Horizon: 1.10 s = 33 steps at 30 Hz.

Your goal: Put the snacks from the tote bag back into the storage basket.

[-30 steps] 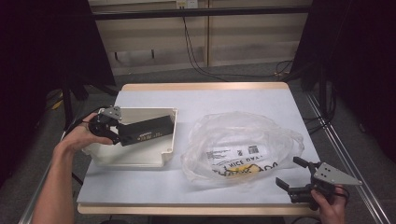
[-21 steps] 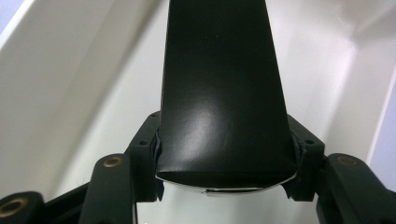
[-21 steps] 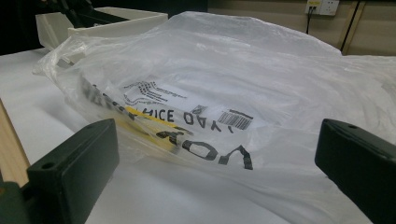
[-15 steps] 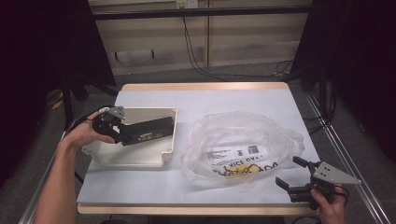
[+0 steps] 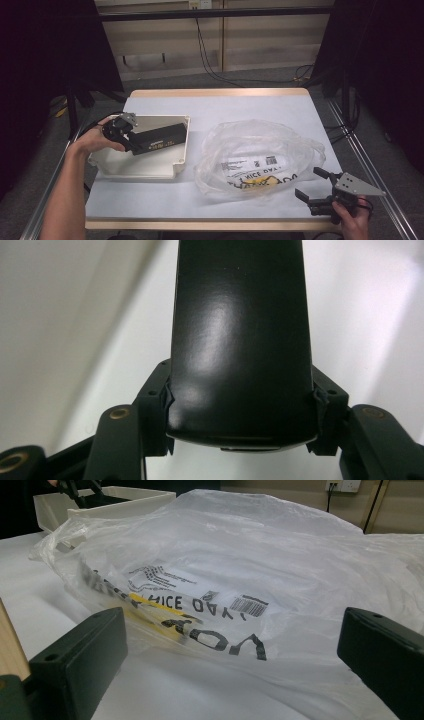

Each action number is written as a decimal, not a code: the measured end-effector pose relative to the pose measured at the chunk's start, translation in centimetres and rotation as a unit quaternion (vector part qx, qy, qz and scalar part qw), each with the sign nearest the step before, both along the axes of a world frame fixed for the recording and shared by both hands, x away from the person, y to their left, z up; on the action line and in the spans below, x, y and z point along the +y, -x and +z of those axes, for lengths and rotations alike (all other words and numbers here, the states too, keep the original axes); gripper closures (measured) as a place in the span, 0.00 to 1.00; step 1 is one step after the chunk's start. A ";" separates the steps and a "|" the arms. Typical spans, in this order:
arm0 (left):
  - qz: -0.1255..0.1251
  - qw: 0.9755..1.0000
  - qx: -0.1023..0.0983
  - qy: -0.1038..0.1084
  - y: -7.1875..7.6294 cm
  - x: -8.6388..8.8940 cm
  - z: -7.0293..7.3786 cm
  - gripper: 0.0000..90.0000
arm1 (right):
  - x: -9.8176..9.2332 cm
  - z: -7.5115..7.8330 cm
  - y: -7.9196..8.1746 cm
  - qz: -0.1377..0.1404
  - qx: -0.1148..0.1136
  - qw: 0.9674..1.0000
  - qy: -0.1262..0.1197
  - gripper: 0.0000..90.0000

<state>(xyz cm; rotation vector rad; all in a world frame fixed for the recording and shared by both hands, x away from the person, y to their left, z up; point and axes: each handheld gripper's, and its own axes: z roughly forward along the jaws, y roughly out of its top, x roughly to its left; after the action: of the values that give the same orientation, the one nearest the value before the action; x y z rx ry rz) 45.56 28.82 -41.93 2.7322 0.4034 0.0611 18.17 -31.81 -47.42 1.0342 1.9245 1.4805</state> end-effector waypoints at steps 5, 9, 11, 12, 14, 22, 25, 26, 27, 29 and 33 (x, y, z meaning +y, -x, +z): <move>0.001 1.000 0.002 -0.009 0.0 -0.3 -0.2 0.47 | 0.1 0.0 0.1 0.002 0.000 1.000 0.006 0.00; 0.001 1.000 0.004 -0.012 0.0 -0.2 -0.7 0.47 | 0.1 0.0 0.1 0.002 0.000 1.000 0.005 0.00; 0.008 1.000 0.006 -0.018 0.0 -0.3 -0.9 0.47 | 0.1 0.0 0.1 0.004 -0.002 1.000 0.008 0.00; 0.009 1.000 0.004 -0.020 -0.1 -0.4 -1.1 0.47 | 0.1 0.0 0.1 0.003 0.000 1.000 0.008 0.00; 0.014 1.000 0.012 -0.025 -0.1 -0.5 -1.4 0.47 | 0.2 0.0 0.1 0.004 0.001 1.000 0.007 0.00; 0.019 0.999 0.011 -0.032 -0.3 -0.8 -1.6 0.46 | 0.2 0.0 0.1 0.004 0.000 1.000 0.008 0.00; 0.021 0.999 0.009 -0.029 -0.3 -0.6 -1.8 0.45 | 0.2 0.0 0.1 0.004 0.001 1.000 0.008 0.00; 0.024 0.999 0.006 -0.028 -0.3 -0.6 -1.8 0.45 | 0.2 0.0 0.2 0.003 0.001 1.000 0.007 0.00; 0.025 0.999 0.007 -0.028 -0.3 -0.6 -1.8 0.45 | 0.2 0.0 0.2 0.003 0.002 1.000 0.008 0.00; 0.035 0.999 0.006 -0.022 -0.2 -0.6 -1.9 0.43 | 0.1 0.0 0.2 0.004 0.000 1.000 0.009 0.00; 0.059 0.998 -0.001 -0.019 -0.1 -0.6 -2.1 0.33 | 0.1 0.0 0.2 0.005 0.000 1.000 0.009 0.00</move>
<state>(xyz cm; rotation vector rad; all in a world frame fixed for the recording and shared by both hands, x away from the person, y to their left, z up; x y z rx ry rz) 45.71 28.27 -44.04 2.7438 0.5689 0.1036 17.93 -31.66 -47.41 1.0178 1.9414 1.4664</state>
